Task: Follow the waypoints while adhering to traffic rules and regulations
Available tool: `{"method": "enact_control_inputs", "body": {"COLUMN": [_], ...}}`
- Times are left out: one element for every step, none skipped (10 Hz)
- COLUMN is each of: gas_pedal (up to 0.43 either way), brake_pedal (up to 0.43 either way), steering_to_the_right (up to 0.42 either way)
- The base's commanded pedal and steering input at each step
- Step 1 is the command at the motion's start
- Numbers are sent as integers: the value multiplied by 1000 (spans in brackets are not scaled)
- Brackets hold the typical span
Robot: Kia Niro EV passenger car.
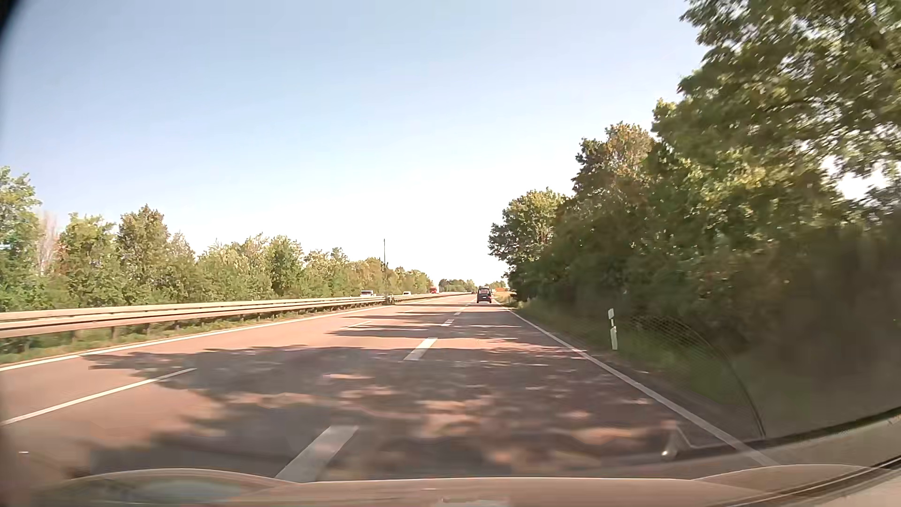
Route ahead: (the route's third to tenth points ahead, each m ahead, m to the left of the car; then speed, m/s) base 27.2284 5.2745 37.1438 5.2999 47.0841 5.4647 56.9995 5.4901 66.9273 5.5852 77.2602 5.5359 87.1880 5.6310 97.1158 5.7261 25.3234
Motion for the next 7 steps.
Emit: {"method": "enact_control_inputs", "body": {"gas_pedal": [0, 0, 0, 0, 0, 0, 0], "brake_pedal": [152, 152, 152, 152, 159, 159, 159], "steering_to_the_right": [0, 0, 0, 0, 0, 0, 0]}}
